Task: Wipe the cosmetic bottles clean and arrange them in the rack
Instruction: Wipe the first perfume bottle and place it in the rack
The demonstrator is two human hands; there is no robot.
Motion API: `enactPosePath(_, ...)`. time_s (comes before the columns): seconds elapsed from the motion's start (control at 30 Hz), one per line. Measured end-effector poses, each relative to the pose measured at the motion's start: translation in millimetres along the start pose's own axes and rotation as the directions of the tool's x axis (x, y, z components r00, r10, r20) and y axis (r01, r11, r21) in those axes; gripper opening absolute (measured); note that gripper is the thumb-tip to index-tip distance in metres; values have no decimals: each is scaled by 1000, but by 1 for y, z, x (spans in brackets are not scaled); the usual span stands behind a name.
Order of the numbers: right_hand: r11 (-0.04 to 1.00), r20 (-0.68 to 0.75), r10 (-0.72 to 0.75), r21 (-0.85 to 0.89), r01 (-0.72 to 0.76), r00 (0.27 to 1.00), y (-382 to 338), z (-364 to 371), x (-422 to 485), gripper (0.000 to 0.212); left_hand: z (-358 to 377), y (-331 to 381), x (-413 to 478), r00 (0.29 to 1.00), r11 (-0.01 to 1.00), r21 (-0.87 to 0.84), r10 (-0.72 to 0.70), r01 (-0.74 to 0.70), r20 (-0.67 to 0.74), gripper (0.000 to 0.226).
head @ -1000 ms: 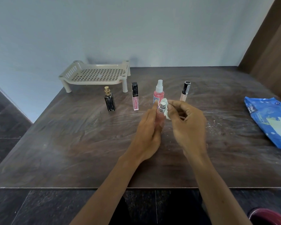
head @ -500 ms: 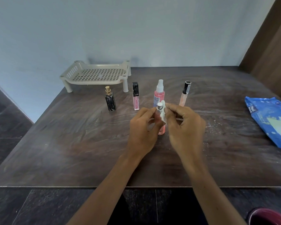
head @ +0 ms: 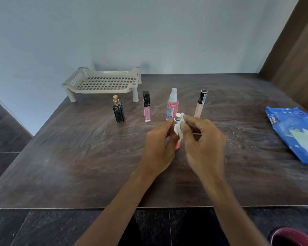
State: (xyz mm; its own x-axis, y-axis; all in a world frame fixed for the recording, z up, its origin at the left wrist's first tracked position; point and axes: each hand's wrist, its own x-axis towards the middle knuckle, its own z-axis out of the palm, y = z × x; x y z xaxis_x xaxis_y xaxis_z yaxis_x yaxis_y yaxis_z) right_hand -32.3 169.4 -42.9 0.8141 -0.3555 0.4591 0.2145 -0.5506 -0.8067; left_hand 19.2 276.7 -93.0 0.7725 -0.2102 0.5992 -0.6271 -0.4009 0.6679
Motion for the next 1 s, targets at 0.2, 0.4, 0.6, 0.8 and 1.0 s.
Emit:
enactPosePath(0.2, 1000, 43, -3, -1, 3, 999, -2, 5, 25, 24, -1, 1, 2, 1000, 1000, 10, 9, -9, 5, 16)
enactPosePath(0.4, 970, -27, -229, -86, 226, 973, -7, -2, 6, 22, -1, 7, -1, 999, 1000, 7, -26, 26, -24, 12)
enactPosePath(0.6, 952, -96, -304, -75, 298, 948, 1, 7, -4, 32, -1, 7, -2, 1000, 1000, 6, 10, -10, 4, 27)
enactPosePath(0.8, 994, -19, -102, -39, 101, 995, 7, 11, 22, 19, 1, 1, -2, 1000, 999, -45, -13, 12, -10, 22)
enactPosePath(1.0, 997, 30, -71, -39, 72, 997, 13, 3, 16, 20, 3, 1, -2, 999, 998, -49, -38, 37, -14, 26)
